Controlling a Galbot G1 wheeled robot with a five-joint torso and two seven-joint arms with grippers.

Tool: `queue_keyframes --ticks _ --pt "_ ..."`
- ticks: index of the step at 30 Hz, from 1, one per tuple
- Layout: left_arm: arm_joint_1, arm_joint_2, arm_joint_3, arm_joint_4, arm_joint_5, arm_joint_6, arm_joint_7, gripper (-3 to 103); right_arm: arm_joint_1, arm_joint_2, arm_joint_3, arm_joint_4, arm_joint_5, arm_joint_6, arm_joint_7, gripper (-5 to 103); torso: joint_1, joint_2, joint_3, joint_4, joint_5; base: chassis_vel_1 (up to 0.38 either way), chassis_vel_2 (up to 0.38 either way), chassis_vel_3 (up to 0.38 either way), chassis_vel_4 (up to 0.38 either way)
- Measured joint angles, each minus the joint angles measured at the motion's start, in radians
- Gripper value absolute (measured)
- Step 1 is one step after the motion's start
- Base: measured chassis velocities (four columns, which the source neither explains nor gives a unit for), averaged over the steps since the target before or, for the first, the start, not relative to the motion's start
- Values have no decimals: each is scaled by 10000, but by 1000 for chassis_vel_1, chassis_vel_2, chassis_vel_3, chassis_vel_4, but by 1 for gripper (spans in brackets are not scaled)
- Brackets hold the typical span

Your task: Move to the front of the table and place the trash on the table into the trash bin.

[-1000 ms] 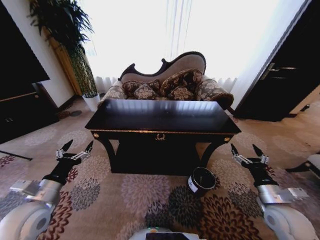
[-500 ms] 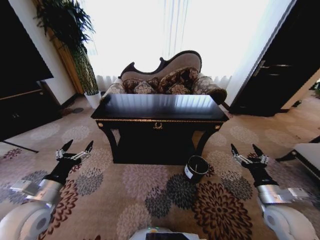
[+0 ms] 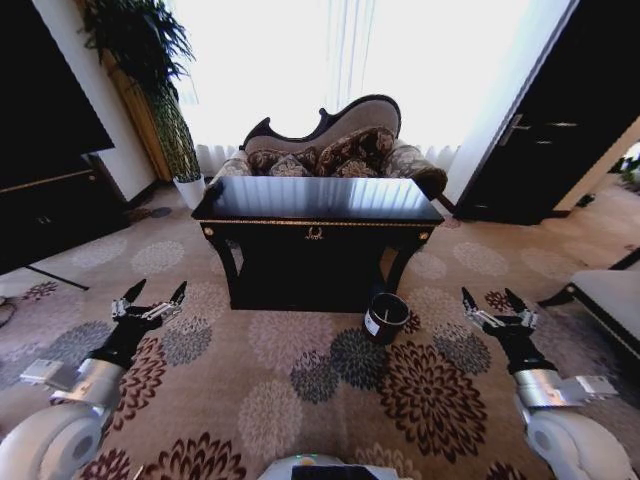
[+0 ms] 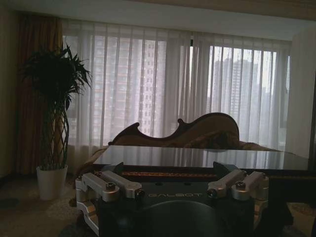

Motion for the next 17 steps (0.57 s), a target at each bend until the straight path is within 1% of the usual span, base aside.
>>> queue_keyframes --ticks 10,12,17 --pt "0 0 0 0 0 0 0 100 0 0 0 0 0 0 0 100 1 0 0 0 -2 207 -194 -189 204" --pt "0 0 0 0 0 0 0 100 -1 0 0 0 0 0 0 100 -4 3 -2 -1 3 189 -142 -183 133" --pt "0 0 0 0 0 0 0 100 -8 0 0 0 0 0 0 100 -6 5 -2 -1 0 122 -98 -115 87"
